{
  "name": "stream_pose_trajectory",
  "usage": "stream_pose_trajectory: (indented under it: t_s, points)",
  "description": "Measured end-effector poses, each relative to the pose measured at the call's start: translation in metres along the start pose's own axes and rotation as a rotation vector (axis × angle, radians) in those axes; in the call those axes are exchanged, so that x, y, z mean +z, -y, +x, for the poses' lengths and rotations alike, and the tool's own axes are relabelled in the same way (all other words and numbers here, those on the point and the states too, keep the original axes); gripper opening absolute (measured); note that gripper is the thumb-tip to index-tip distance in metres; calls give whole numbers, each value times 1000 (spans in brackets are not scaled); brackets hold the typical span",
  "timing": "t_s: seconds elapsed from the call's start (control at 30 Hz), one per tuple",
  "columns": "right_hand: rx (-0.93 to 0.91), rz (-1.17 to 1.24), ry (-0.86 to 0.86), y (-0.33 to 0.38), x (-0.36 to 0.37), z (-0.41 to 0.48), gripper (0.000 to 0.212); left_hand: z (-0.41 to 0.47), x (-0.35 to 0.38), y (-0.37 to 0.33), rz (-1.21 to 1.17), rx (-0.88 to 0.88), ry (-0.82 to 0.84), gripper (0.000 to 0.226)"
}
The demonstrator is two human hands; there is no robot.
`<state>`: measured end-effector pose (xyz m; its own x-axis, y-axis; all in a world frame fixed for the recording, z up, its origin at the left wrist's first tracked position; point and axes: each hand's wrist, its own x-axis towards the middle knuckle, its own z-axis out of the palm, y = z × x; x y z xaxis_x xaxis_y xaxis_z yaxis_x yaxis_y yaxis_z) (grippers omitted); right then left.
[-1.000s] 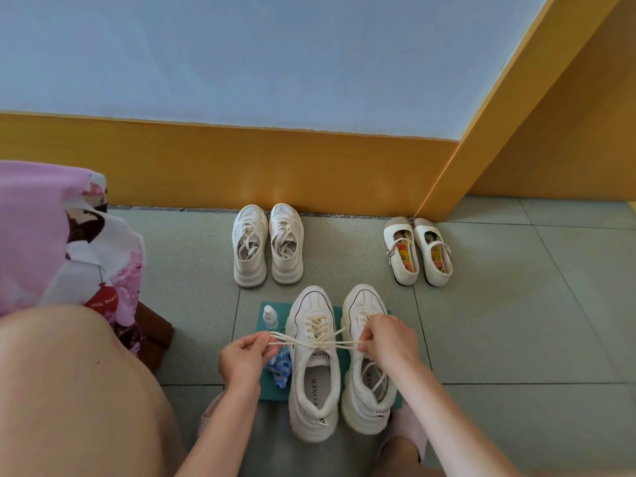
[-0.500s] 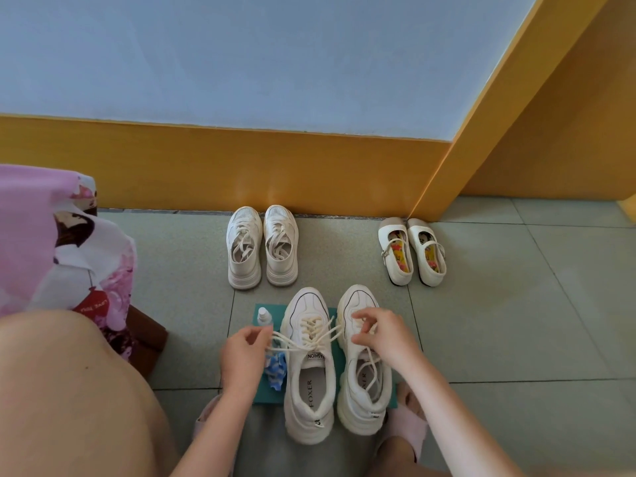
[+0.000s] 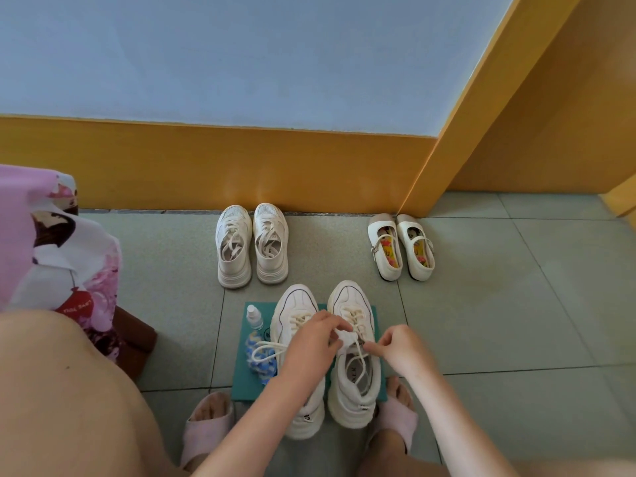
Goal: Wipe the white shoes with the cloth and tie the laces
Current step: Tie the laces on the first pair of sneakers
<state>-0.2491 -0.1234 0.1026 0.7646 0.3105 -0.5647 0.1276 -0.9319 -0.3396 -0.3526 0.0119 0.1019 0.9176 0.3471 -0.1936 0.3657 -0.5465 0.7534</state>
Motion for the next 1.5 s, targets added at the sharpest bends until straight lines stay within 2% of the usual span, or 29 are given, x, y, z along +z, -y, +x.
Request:
stream_pose_trajectory:
  t_s: [0.07, 0.13, 0.3, 0.4, 0.5, 0.63, 0.73, 0.83, 0.97, 1.17, 1.33, 1.47, 1.5]
  points:
    - [4, 27, -4, 0, 1, 1, 28, 3, 9, -2, 46, 38, 32, 28]
    - [14, 125, 33, 2, -2, 5, 31, 7, 16, -3, 106, 79, 54, 26]
    - [88, 520, 110, 5, -15, 11, 26, 15, 24, -5, 223, 106, 96, 16]
    - [51, 577, 108, 6, -26, 11, 27, 22, 30, -6, 228, 107, 90, 13]
    - [-22, 621, 74, 7, -36, 12, 26, 27, 30, -9, -11, -89, 54, 9]
    - [-82, 687, -47, 11, -50, 12, 21, 30, 21, -17, -539, -303, 82, 16]
    - [-160, 614, -112, 14, -58, 12, 23, 40, 12, -29, -867, -363, 29, 22]
    - [-237, 536, -147, 18, -63, 13, 26, 51, 3, -41, -1032, -353, 0, 19]
    - [-335, 450, -149, 24, -67, 13, 29, 60, -4, -47, -921, -250, -5, 26]
    - [-407, 390, -264, 33, -74, 19, 29, 65, -8, -52, -548, -129, 209, 29]
    - [-450, 337, -402, 28, -70, 32, 17, 62, -8, -45, -576, -121, 148, 14]
    - [-436, 455, -546, 17, -53, 28, 6, 63, -10, -42, -688, -211, 130, 8]
    - [-434, 500, -524, 14, -48, 27, 5, 63, -10, -42, -712, -226, 132, 8]
